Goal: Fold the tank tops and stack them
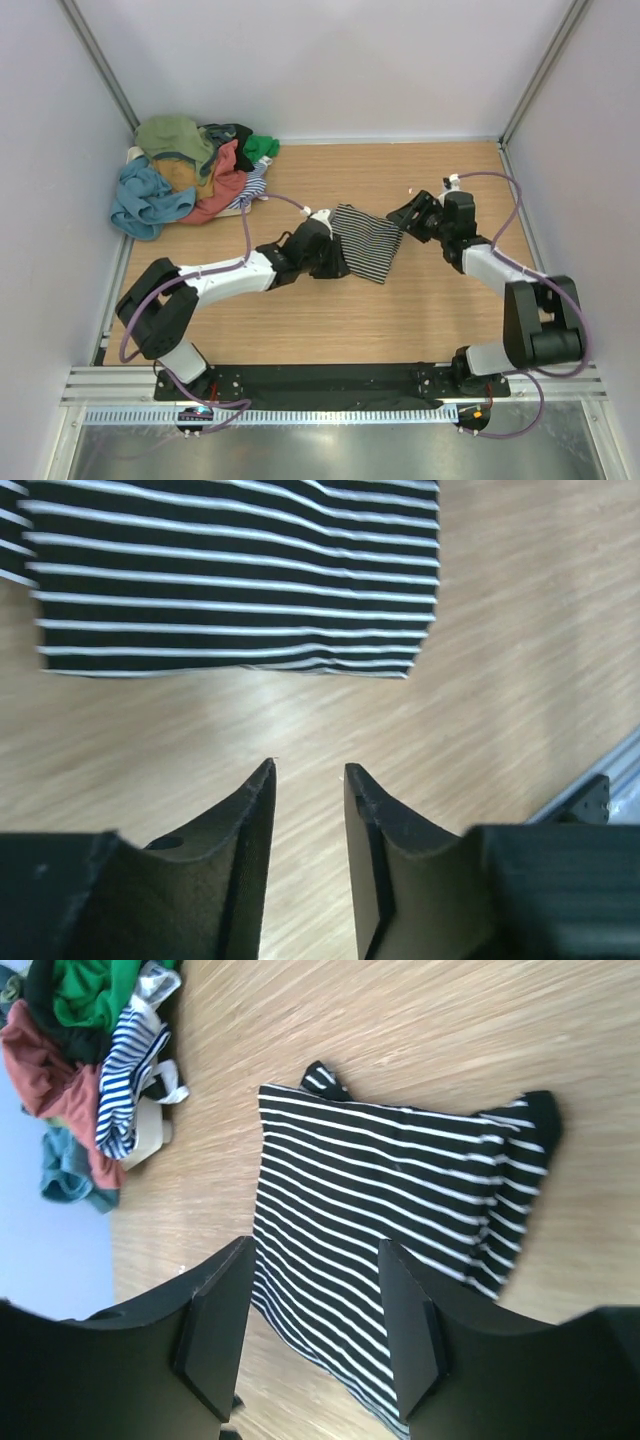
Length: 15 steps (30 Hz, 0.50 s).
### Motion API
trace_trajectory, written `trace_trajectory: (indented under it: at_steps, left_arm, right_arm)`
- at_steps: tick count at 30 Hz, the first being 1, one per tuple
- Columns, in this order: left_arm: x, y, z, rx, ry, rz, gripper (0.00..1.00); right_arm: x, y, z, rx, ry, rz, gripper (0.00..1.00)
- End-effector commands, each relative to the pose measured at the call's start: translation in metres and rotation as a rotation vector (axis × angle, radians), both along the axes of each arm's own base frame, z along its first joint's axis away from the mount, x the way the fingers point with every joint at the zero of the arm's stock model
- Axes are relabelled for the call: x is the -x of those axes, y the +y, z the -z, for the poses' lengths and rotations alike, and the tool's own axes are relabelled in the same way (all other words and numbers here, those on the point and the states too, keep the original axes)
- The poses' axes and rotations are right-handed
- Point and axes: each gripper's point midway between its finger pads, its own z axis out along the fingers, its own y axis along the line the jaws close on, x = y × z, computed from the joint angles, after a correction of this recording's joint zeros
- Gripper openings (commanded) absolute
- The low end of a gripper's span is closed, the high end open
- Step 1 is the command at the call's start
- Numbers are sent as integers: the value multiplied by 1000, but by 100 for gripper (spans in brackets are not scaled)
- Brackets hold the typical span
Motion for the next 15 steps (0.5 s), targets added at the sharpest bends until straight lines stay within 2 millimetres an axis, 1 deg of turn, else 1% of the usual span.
trace_trajectory:
  at_steps: [1, 2, 3, 4, 5, 6, 7, 8, 10, 11, 13, 14, 15]
  left_arm:
    - [-15, 27, -13, -66, -28, -45, 40]
    - [-18, 34, -16, -86, -48, -60, 48]
    - [-19, 39, -19, -99, -62, -74, 52]
    - [-18, 46, -29, -102, -80, -87, 57]
    - [-19, 54, -30, -126, -99, -111, 64]
    - [-19, 63, -32, -143, -100, -125, 66]
    - [-17, 70, -39, -140, -114, -138, 70]
    - [-22, 79, -43, -151, -128, -169, 73]
    - [-21, 94, -47, -173, -133, -204, 75]
    - [-24, 106, -54, -168, -146, -238, 76]
    - [-24, 125, -53, -178, -135, -279, 77]
    - [-31, 140, -59, -161, -136, -327, 77]
    - [-31, 146, -61, -135, -119, -337, 77]
  right_arm:
    - [20, -35, 5, 190, 50, 124, 59]
    - [30, -42, 10, 230, 78, 126, 60]
    - [37, -47, 13, 253, 104, 137, 69]
    - [46, -51, 19, 276, 141, 144, 72]
    - [47, -54, 17, 301, 136, 150, 74]
    - [49, -55, 18, 311, 146, 147, 74]
    - [52, -58, 28, 326, 185, 150, 74]
    - [52, -58, 31, 331, 198, 143, 73]
    - [51, -54, 40, 323, 223, 124, 70]
    - [49, -48, 48, 309, 253, 100, 67]
    - [43, -42, 53, 301, 258, 83, 65]
    - [40, -36, 59, 302, 273, 69, 64]
    - [37, -34, 59, 297, 271, 67, 63]
